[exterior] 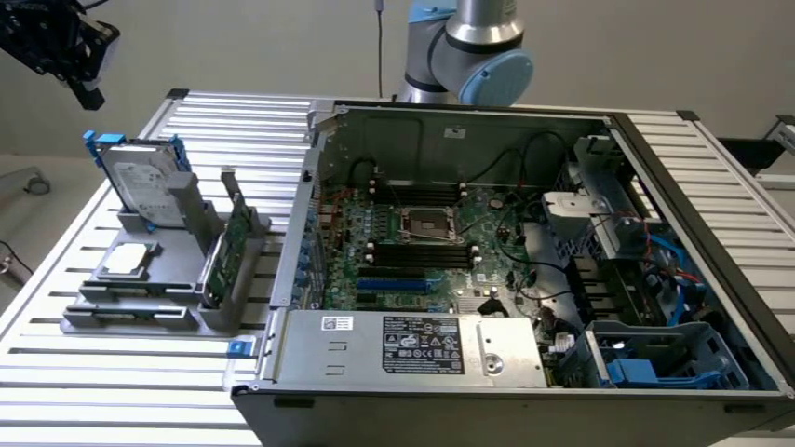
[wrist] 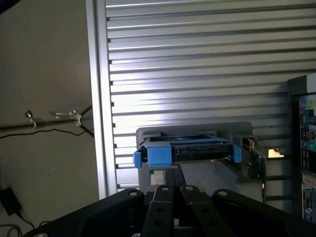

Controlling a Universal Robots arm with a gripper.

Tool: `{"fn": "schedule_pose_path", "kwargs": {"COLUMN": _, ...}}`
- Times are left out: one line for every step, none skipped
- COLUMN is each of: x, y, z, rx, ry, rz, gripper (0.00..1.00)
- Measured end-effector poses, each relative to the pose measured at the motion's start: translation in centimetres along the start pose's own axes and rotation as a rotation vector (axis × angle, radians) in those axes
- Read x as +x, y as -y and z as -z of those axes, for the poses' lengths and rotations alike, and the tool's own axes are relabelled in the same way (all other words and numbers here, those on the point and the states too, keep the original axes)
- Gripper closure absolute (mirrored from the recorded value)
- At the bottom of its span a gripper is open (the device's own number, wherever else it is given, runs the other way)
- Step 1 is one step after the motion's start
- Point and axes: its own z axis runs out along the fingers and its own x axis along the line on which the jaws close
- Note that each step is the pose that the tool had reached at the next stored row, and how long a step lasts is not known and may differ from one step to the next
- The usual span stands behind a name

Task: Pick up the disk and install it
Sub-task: 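Pick up the disk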

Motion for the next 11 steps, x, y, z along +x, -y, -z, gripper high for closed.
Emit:
{"fn": "schedule_pose_path", "kwargs": {"x": 0.0, "y": 0.0, "z": 0.0, "rx": 0.0, "ry": 0.0, "rz": 0.0, "gripper": 0.89}}
{"fn": "schedule_pose_path", "kwargs": {"x": 0.0, "y": 0.0, "z": 0.0, "rx": 0.0, "ry": 0.0, "rz": 0.0, "gripper": 0.89}}
{"fn": "schedule_pose_path", "kwargs": {"x": 0.0, "y": 0.0, "z": 0.0, "rx": 0.0, "ry": 0.0, "rz": 0.0, "gripper": 0.89}}
{"fn": "schedule_pose_path", "kwargs": {"x": 0.01, "y": -0.06, "z": -0.01, "rx": 0.0, "ry": 0.0, "rz": 0.0, "gripper": 0.89}}
{"fn": "schedule_pose_path", "kwargs": {"x": 0.02, "y": -0.16, "z": -0.03, "rx": 0.0, "ry": 0.0, "rz": 0.0, "gripper": 0.89}}
{"fn": "schedule_pose_path", "kwargs": {"x": 0.06, "y": -0.23, "z": -0.08, "rx": -0.0001, "ry": 0.0001, "rz": 0.003, "gripper": 0.89}}
{"fn": "schedule_pose_path", "kwargs": {"x": 0.09, "y": -0.27, "z": -0.11, "rx": 0.0, "ry": -0.0003, "rz": 0.011, "gripper": 0.89}}
{"fn": "schedule_pose_path", "kwargs": {"x": 0.1, "y": -0.28, "z": -0.16, "rx": 0.0001, "ry": -0.0008, "rz": 0.025, "gripper": 0.89}}
{"fn": "schedule_pose_path", "kwargs": {"x": 0.1, "y": -0.29, "z": -0.19, "rx": 0.0003, "ry": -0.0016, "rz": 0.039, "gripper": 0.89}}
{"fn": "schedule_pose_path", "kwargs": {"x": 0.1, "y": -0.3, "z": -0.23, "rx": 0.0004, "ry": -0.0024, "rz": 0.055, "gripper": 0.89}}
{"fn": "schedule_pose_path", "kwargs": {"x": 0.11, "y": -0.3, "z": -0.28, "rx": 0.0006, "ry": -0.0032, "rz": 0.072, "gripper": 0.89}}
